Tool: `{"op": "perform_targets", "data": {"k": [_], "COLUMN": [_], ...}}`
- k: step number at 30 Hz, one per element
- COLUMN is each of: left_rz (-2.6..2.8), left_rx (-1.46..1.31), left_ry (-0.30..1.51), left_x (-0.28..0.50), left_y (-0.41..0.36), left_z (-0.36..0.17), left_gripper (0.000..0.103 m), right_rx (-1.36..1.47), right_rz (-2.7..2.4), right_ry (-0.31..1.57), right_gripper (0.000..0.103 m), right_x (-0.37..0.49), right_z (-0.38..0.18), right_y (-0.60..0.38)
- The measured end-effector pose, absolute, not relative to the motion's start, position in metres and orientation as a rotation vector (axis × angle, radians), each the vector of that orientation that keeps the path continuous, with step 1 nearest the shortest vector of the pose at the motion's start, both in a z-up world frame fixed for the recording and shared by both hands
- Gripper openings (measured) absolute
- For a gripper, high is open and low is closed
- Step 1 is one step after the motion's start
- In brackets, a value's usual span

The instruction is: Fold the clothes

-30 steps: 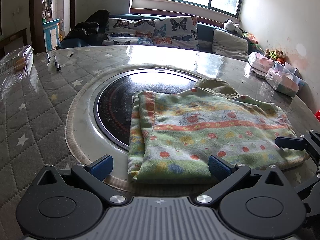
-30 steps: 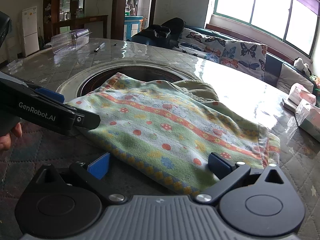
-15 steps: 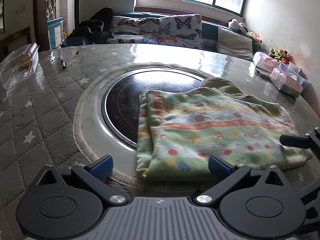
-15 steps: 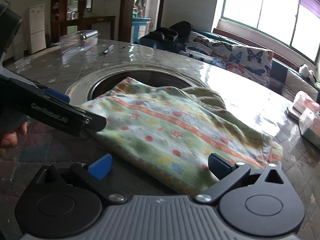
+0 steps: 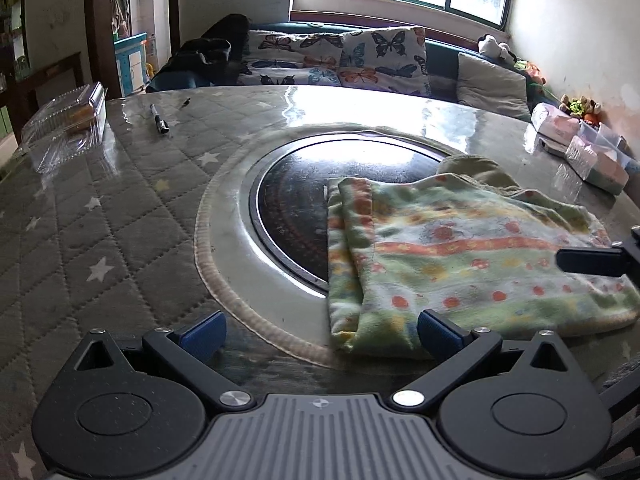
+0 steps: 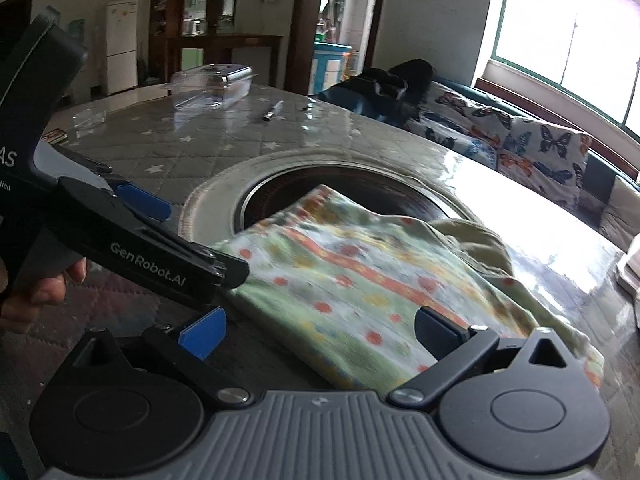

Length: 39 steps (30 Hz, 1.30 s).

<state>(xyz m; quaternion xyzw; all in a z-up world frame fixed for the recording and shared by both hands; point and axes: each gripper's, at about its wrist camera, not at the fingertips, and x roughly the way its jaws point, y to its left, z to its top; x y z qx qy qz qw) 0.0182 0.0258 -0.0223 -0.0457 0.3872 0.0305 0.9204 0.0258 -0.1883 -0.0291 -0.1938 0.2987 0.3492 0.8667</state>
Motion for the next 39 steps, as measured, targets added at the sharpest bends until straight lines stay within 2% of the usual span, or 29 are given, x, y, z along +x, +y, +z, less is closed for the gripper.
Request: {"op": "perform_targets", "data": {"k": [8,11,14,16,17,19,20,24,28,39], "left_rz": [0.131,0.146,0.125,0.105,0.092,0.067,0.056,0.024,0.002,-0.071], "left_rx": [-0.130,-0.159,-0.238,-0.293,-0.322,-0.372,-0.393,-0.467,-0.556,-0.704], "left_ry": [0.760,0.747,0.733,0.732,0.734,0.742,0.748,0.769,0.799,0.836], "left_x": [0.018,0.018,0.019,0.020,0.021,0.024,0.026,0.034,0.042,0.073], "left_y": [0.048,0.057,0.068,0.073,0.075,0.078,0.079,0.078,0.076,0.058], "left_z": [-0.012,-0.008,-0.004,-0.003,-0.002,-0.003,-0.003,-0.007,-0.012,-0.019], "left_gripper": [0.103,0.103,0.103,0.103,0.103,0.103,0.103,0.103,0.103,0.101], "right_rx": [-0.444,-0.468,-0.499,-0.511,-0.513,-0.514,-0.513,-0.447,-0.386,-0.246], "right_rz": [0.816,0.847,0.868,0.875,0.881,0.873,0.868,0.883,0.892,0.905], "right_ry": [0.634,0.632,0.637,0.639,0.640,0.640,0.639,0.648,0.642,0.622], "right_gripper": [0.091,0.083,0.073,0.061,0.058,0.046,0.045,0.024,0.016,0.010], "right_x": [0.028,0.028,0.027,0.028,0.028,0.030,0.030,0.035,0.036,0.034], "right_z": [-0.030,-0.032,-0.036,-0.038,-0.039,-0.039,-0.039,-0.033,-0.027,-0.003], "right_y": [-0.160,-0.148,-0.136,-0.131,-0.129,-0.127,-0.127,-0.134,-0.142,-0.178]}}
